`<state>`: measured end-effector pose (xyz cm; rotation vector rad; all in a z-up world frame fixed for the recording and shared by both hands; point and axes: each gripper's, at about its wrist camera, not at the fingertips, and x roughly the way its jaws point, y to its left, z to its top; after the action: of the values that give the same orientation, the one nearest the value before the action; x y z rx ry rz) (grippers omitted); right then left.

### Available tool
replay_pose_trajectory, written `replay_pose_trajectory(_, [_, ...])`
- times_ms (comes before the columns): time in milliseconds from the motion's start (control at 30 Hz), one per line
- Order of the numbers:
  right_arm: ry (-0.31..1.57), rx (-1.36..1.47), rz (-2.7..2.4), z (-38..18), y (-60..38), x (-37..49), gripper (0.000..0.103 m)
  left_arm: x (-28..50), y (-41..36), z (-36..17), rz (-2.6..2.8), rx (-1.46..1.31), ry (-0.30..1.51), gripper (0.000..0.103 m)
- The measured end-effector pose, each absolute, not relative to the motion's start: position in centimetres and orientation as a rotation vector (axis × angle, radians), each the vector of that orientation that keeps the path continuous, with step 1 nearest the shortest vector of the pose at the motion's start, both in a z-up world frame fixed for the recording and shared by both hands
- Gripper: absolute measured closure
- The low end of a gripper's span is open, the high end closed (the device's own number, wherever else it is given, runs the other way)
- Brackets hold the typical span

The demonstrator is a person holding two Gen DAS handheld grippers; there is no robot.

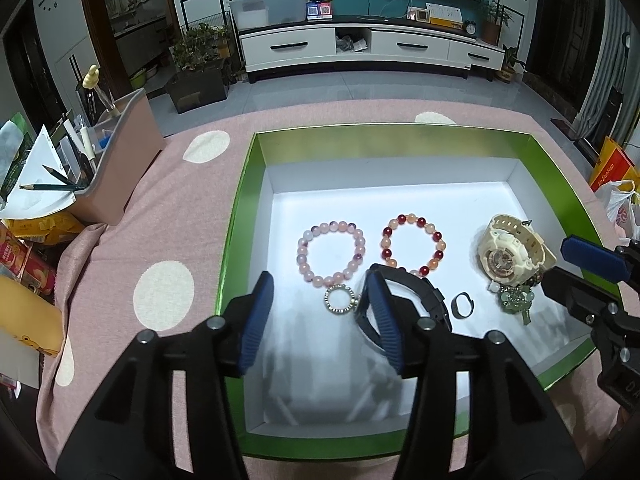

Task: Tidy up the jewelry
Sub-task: 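Open the left tool to drop the rhinestone ring while the right tool releases the dark ring, then withdraw both tools toward the silver hoop bangle and gold charm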

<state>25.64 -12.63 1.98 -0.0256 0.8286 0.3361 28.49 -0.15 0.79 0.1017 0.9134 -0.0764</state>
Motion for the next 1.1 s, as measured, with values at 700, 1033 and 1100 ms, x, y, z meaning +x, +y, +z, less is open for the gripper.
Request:
replay_pose_trajectory(700, [0.749,0.049,0.299,4.1,-14.6,22.3,0.029,25.3,-0.4,3.5,-0.081,0.076,0.851,0.016])
replay_pose_trajectory(1033, [0.747,0.077,0.348,3.7,-15.6,17.3,0.029,19.3,0.0,3.7,-0.142,0.051,0.831,0.015])
replay_pose_trajectory(1100, [0.76,0.078,0.357,3.2,-15.5,16.5,0.029,18.0,0.2,3.1,-0.156,0.049,0.847,0.015])
